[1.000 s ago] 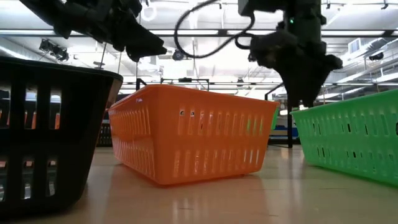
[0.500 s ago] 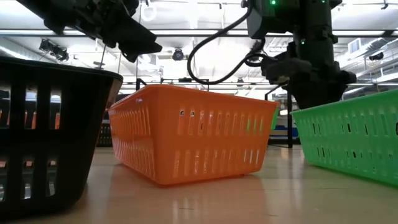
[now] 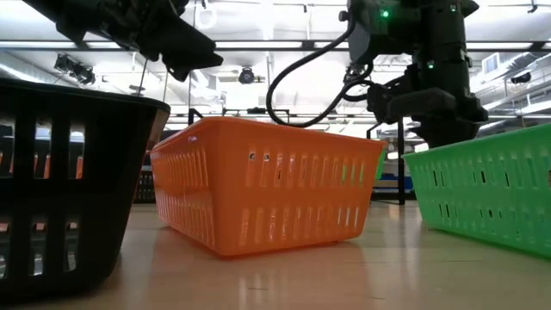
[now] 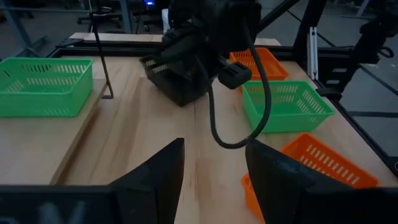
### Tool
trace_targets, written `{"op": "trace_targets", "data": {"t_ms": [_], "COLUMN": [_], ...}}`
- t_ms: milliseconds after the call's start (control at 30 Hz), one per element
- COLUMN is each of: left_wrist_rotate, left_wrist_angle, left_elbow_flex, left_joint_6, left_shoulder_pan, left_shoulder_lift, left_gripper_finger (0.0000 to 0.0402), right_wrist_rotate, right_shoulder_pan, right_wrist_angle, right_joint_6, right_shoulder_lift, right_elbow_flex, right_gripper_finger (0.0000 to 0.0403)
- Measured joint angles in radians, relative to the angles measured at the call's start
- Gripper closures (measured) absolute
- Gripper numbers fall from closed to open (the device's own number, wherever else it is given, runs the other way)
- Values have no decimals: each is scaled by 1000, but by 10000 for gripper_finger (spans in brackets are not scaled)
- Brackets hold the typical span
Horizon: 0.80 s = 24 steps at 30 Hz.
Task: Stack baskets on shelf by color
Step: Put the middle right black bin on the shelf
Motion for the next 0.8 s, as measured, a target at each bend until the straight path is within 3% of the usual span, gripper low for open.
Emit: {"op": "trace_targets", "data": {"t_ms": [200,467,800], "left_wrist_rotate": [0,0,1], "left_wrist_angle": [2,2,3], "left_elbow_flex": [0,0,0], "left_joint_6": [0,1,0], "left_shoulder_pan": [0,0,-6], "left_shoulder_lift": [0,0,0], "left_gripper_finger": [224,224,228], "right_wrist_rotate": [-12,-11,88], "right_shoulder_pan": [-5,24,45], "right_wrist_angle": [3,-5,8], "right_joint_6": [-7,-37,-381], "right_shoulder_lift": [1,2,2], "right_elbow_flex": [36,190,431], "right_gripper_finger": [382,389,390]}}
